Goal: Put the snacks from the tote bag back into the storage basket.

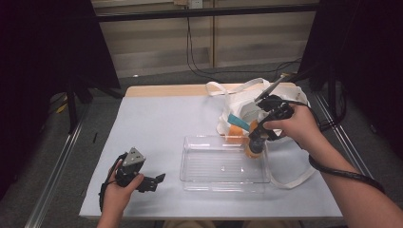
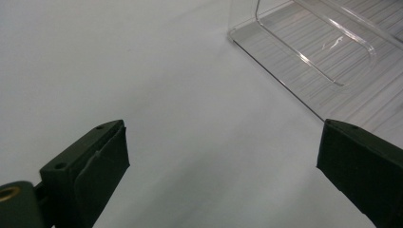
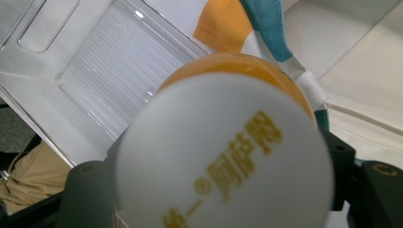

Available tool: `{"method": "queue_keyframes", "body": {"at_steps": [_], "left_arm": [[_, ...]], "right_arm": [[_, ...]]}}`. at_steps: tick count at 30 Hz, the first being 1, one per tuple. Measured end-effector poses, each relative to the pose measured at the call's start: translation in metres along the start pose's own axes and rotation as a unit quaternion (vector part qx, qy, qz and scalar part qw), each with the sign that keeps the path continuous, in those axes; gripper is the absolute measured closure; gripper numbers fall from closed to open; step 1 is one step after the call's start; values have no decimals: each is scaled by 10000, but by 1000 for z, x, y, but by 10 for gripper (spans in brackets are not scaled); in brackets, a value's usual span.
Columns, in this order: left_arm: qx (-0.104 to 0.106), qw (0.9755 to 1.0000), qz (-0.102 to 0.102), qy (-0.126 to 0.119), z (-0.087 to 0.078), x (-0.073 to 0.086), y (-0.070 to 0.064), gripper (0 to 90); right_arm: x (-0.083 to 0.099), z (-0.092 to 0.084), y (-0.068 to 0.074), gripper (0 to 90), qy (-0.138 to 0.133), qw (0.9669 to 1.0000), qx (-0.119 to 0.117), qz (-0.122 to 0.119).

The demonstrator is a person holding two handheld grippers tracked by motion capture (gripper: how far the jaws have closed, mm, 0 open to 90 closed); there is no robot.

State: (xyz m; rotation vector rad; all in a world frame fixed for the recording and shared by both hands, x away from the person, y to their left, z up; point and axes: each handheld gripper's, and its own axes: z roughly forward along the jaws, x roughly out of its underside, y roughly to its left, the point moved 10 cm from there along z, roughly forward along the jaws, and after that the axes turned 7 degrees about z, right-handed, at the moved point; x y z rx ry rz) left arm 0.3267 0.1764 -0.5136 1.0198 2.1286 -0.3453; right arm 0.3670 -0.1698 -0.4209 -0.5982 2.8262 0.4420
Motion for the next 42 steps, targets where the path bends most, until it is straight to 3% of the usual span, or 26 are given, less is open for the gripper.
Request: {"method": "queue_keyframes", "body": {"at_steps": [12, 13, 14, 39, 42], "left_arm": [[-2, 10000, 10, 5, 0, 0, 0, 31], [4, 10000, 10, 6, 0, 0, 0, 31], [10, 10000, -20, 0, 0, 0, -1, 31], [13, 10000, -29, -6, 0, 0, -1, 31], [10, 10000, -8, -2, 0, 0, 0, 31]], "right_arm": [[3, 4, -1, 304, 33, 10000, -7, -7], [4, 4, 0, 304, 91, 9999, -8, 101], [3, 6, -3, 304, 40, 10000, 7, -40], [8, 15, -3, 304, 149, 9998, 49, 77], [7, 18, -5, 304, 74, 10000, 16, -23]]}}
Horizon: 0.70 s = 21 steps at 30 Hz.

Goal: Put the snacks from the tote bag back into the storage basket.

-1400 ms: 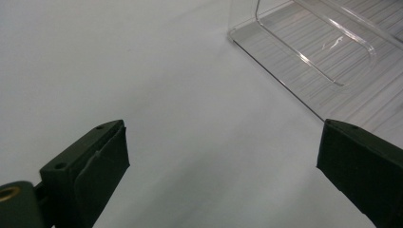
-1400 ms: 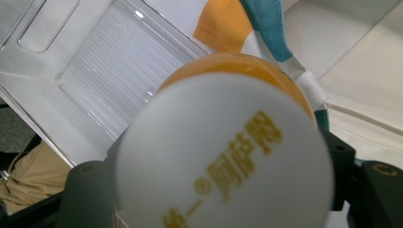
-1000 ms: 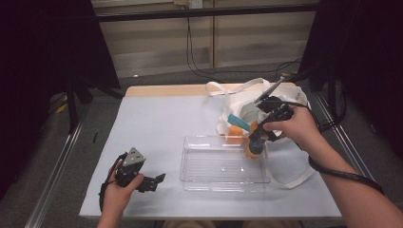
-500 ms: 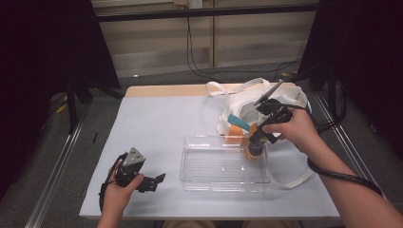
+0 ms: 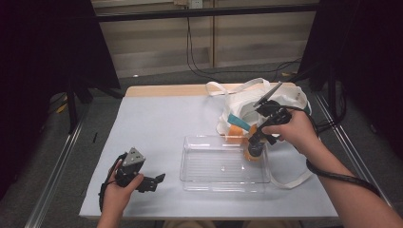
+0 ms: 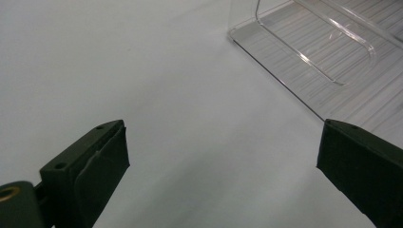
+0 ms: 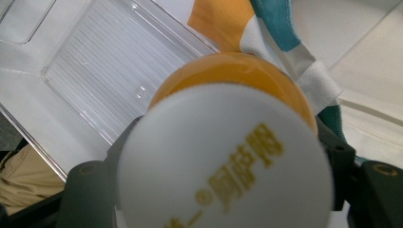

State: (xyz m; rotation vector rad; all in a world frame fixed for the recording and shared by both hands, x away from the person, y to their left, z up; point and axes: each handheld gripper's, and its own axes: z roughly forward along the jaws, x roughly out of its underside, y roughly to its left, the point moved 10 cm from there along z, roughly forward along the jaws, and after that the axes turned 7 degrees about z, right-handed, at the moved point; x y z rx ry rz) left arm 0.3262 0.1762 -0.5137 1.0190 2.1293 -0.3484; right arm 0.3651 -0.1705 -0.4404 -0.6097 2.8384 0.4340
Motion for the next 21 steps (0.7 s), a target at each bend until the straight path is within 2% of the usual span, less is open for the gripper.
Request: {"method": "queue_keyframes", "body": {"at_steps": [10, 11, 14, 20, 21], "left_arm": [[9, 10000, -27, -3, 0, 0, 0, 31], [8, 10000, -34, -4, 0, 0, 0, 31], [8, 10000, -31, -4, 0, 0, 0, 31], [-2, 10000, 11, -7, 0, 0, 0, 31], [-4, 10000, 14, -3, 0, 0, 1, 31]], "right_arm": [[2, 4, 0, 304, 66, 10000, 24, 64], [1, 5, -1, 304, 42, 10000, 36, -24], [2, 5, 0, 304, 46, 10000, 17, 71], [2, 6, -1, 304, 46, 10000, 55, 16], [3, 6, -1, 304, 79, 9999, 68, 73]]}}
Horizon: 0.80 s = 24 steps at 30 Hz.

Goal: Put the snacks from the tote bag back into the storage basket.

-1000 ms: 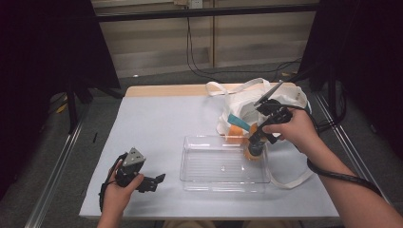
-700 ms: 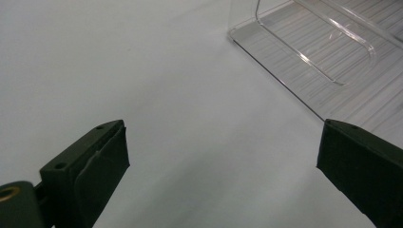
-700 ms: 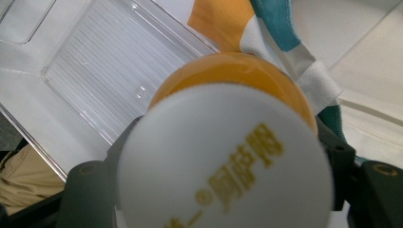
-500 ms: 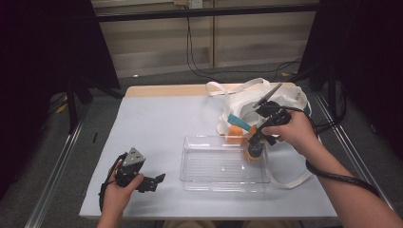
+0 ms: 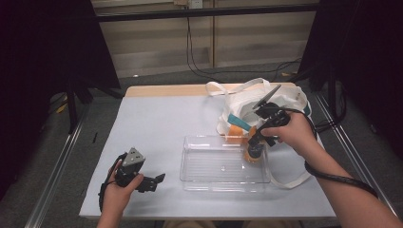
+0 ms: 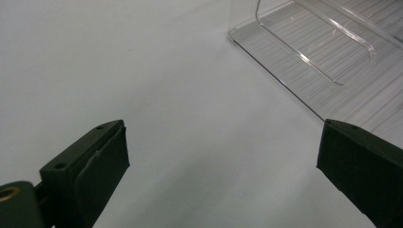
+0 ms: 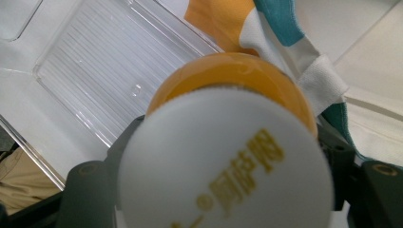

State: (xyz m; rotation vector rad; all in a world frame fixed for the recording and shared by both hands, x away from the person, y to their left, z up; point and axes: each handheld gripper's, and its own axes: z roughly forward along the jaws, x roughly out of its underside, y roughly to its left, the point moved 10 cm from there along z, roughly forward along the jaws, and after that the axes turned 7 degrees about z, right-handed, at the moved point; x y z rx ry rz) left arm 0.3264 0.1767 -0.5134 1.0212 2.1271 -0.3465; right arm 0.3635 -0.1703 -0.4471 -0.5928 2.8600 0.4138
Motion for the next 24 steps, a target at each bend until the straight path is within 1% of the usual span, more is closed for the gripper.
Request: {"method": "queue_keyframes", "body": {"at_steps": [1, 3, 6, 7, 9, 11, 14, 16, 19, 20, 21, 22, 23, 24], "left_arm": [[7, 10000, -20, 4, 0, 0, 0, 31], [3, 10000, -20, -6, 0, 0, 0, 31], [-24, 10000, -7, -2, -1, 0, 1, 31], [-21, 10000, -8, -1, -1, 0, 1, 31], [11, 10000, -13, -1, 0, 0, 0, 31], [23, 10000, -50, 1, 0, 0, -1, 31], [22, 10000, -44, 6, 1, 0, -1, 31], [19, 10000, -44, 9, 0, 1, -1, 31], [21, 10000, -45, 10, 1, 1, -1, 31], [-5, 10000, -22, 24, 1, 1, 0, 31], [-3, 10000, -57, -1, 1, 0, -1, 31], [17, 10000, -71, -4, 1, 1, -2, 31], [15, 10000, -31, 50, 1, 2, -1, 31], [21, 10000, -40, 36, 1, 1, -1, 31]], "right_arm": [[0, 0, 1, 304, 25, 10000, 1, 38], [-1, 1, -1, 304, -33, 10000, -8, -55], [0, 3, -1, 304, -8, 10000, 1, -15], [1, 3, -1, 304, 41, 10000, 14, 45], [0, 5, -1, 304, -16, 10000, -6, -21], [2, 5, -1, 304, 54, 10000, 21, 42], [2, 7, -2, 303, 36, 10000, 21, 42], [1, 7, -2, 304, 18, 10000, 15, -17], [1, 8, -2, 304, 7, 10000, -1, -30], [1, 8, -2, 304, 24, 10000, 9, -11], [2, 8, -2, 304, 54, 10000, 16, 29], [1, 8, -3, 304, 32, 10000, 17, -15], [1, 9, -2, 304, 37, 10000, 14, 5], [1, 9, -3, 303, 36, 10000, 11, -5]]}}
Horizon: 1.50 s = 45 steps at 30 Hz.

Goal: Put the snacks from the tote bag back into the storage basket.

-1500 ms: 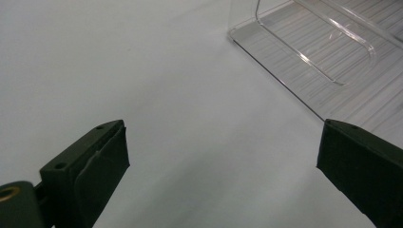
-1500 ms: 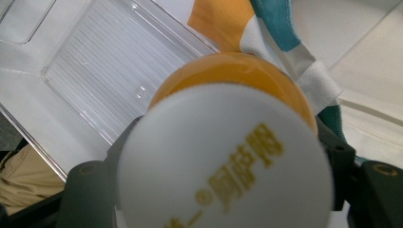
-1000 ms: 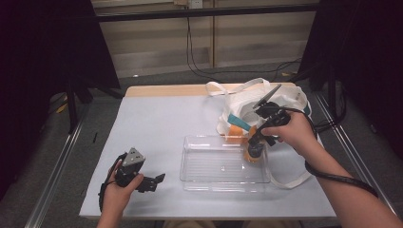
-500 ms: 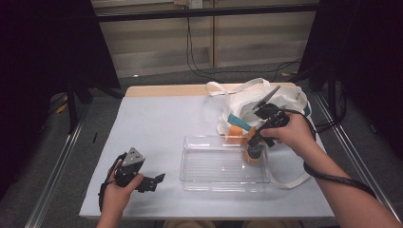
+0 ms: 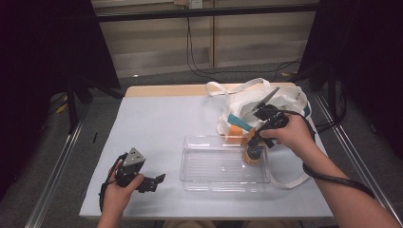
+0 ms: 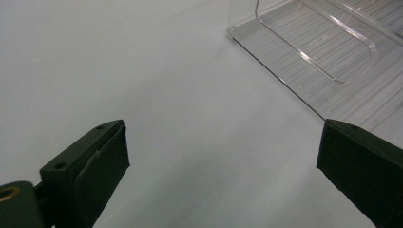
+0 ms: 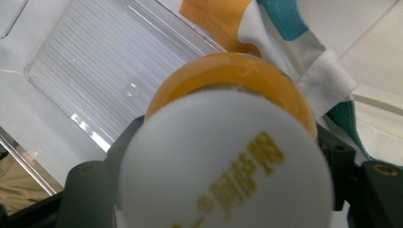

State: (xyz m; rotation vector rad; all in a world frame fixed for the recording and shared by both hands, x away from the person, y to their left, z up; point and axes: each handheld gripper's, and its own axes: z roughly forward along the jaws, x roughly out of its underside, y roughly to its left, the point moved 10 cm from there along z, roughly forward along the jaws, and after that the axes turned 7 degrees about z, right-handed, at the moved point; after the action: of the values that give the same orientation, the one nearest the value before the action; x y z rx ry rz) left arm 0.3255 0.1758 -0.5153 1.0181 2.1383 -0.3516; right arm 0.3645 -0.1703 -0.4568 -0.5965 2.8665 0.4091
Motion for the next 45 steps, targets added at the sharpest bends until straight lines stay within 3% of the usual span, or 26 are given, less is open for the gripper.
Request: {"method": "queue_keyframes", "body": {"at_steps": [21, 30, 37, 45], "left_arm": [[13, 10000, -35, -39, 0, -1, -2, 31], [-7, 10000, 31, -11, 1, -1, -1, 31], [48, 10000, -32, -67, 2, -2, -3, 31], [38, 10000, 40, 0, 1, -1, -3, 31]], "right_arm": [[-1, 3, 3, 300, -67, 10000, 22, 31], [-1, 5, 3, 297, -215, 9997, -52, -119], [-1, 7, 5, 291, -251, 9995, -79, -194], [0, 7, 6, 287, -214, 9994, -22, -256]]}}
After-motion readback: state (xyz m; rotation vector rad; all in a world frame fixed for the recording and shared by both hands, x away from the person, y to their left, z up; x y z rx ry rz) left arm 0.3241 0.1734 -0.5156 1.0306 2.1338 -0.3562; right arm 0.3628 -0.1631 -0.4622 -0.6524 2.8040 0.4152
